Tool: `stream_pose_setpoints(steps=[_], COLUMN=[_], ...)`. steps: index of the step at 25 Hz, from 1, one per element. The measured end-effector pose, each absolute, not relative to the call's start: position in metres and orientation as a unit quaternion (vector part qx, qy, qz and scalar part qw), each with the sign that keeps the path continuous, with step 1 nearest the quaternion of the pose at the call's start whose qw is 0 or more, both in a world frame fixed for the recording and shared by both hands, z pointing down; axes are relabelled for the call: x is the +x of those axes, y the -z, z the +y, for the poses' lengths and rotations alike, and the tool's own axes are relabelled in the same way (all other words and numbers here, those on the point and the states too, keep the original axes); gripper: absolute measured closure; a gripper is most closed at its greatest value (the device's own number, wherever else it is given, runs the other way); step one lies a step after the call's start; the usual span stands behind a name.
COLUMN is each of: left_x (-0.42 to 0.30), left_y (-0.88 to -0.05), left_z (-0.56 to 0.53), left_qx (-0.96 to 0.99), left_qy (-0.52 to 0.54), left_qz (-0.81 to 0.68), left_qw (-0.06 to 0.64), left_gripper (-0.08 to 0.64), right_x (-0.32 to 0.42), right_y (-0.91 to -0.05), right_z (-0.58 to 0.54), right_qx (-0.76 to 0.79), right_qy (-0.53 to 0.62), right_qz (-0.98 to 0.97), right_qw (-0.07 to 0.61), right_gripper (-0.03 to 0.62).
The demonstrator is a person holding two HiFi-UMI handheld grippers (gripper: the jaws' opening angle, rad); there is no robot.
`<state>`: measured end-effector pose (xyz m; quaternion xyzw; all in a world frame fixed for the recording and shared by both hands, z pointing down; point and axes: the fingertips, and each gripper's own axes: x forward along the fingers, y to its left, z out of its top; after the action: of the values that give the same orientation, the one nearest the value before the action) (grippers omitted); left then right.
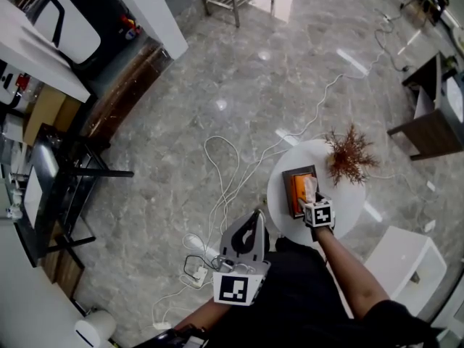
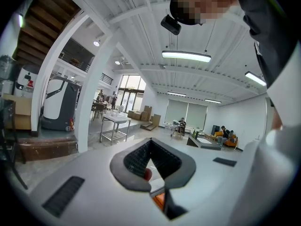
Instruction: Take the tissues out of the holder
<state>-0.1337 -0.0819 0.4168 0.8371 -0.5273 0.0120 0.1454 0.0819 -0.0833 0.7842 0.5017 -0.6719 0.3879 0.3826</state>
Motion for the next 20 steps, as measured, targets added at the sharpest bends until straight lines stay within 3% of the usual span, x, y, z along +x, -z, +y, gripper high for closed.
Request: stream_pose_setpoints(steps=[20], left_x=[-0.138], left_y=[-0.421], left_z=[-0.093], left_qx=[0.835], left_qy=[-0.022], left_qz=[-0.530], left_qw=[0.148], left_gripper=[0.560], right_x=[0.070], right_y=[-0.807], right_z=[-0.089], right_qx=[0.481], right_qy=[-0.404], right_qz=[-0.658], right_qw=[0.415], right_gripper=[0.301])
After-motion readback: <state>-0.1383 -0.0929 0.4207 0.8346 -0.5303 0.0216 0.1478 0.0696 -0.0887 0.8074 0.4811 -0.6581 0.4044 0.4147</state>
